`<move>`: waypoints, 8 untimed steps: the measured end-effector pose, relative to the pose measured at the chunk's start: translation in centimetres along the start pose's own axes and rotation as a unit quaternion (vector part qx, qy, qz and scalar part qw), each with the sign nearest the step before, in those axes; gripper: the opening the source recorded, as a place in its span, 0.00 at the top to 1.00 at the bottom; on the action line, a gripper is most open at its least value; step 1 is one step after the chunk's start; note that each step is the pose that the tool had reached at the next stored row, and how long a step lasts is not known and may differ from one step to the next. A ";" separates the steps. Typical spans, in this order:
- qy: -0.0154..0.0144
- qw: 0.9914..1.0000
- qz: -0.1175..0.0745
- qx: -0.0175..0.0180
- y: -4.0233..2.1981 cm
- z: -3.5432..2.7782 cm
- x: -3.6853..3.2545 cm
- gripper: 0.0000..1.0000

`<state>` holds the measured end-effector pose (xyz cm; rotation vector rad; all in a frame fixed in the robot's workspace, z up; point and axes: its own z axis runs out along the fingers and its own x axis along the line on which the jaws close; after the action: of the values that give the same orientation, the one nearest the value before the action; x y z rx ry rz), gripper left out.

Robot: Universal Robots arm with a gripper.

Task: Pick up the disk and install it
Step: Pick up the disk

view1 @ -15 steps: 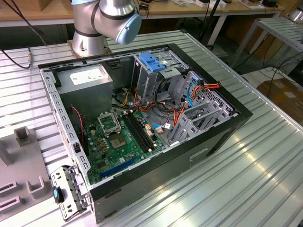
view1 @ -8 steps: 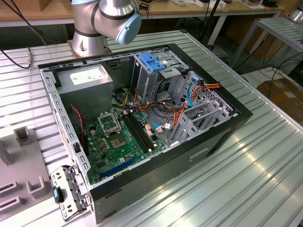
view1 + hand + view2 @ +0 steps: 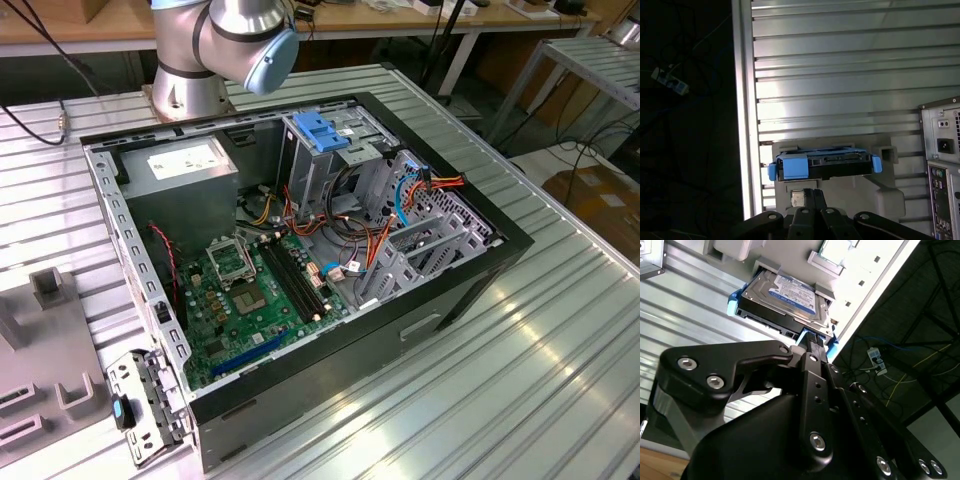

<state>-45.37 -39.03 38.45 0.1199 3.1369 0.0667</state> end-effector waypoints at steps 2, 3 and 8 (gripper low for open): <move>0.000 1.000 0.000 0.000 0.00 0.00 0.01 0.89; 0.000 1.000 0.000 0.000 0.00 0.00 0.01 0.89; 0.000 1.000 0.000 0.000 0.00 0.00 0.02 0.89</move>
<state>-45.38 -39.03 38.45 0.1199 3.1369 0.0667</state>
